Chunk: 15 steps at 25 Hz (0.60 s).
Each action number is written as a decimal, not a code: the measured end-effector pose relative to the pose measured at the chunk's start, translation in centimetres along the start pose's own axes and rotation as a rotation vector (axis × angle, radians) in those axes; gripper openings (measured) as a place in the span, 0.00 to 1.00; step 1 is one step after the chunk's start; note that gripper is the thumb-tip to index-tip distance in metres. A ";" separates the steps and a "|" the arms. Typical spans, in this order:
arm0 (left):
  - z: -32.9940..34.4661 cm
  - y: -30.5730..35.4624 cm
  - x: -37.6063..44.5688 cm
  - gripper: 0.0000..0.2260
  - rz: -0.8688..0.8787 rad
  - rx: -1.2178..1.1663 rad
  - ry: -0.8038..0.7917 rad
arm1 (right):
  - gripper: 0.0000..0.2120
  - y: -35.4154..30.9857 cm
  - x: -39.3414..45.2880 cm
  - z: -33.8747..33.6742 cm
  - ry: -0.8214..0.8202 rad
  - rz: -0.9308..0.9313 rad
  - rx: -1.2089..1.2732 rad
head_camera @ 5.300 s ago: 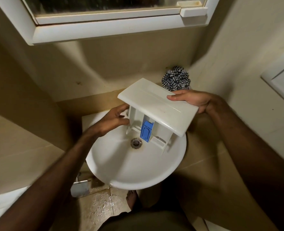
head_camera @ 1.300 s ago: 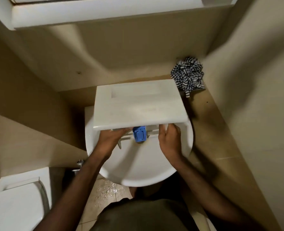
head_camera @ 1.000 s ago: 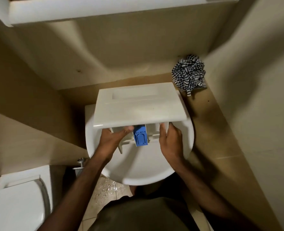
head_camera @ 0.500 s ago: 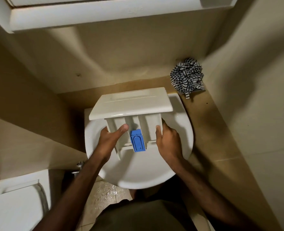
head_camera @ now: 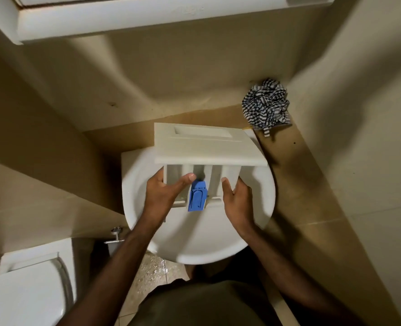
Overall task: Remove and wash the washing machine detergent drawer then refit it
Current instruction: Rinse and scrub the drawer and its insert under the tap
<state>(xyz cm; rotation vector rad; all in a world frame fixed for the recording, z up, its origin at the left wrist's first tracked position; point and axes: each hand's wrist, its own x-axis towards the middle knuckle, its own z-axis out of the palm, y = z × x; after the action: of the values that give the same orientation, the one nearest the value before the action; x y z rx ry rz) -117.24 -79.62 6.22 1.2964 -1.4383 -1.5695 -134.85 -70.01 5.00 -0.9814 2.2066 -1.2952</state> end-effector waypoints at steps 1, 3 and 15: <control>-0.4 0.1 0.2 0.23 -0.060 -0.061 0.024 | 0.13 -0.4 -0.2 -0.1 0.017 -0.074 -0.040; -0.8 0.0 0.3 0.24 -0.098 -0.138 0.031 | 0.13 -0.3 0.1 -0.2 0.011 -0.159 -0.148; 1.1 0.9 0.2 0.14 -0.007 -0.011 -0.041 | 0.14 1.2 1.2 -0.5 0.040 -0.014 -0.074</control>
<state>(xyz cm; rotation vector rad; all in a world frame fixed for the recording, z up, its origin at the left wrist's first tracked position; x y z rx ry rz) -118.44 -79.67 6.96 1.2715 -1.4492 -1.6153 -136.44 -70.26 4.18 -1.0086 2.2961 -1.2583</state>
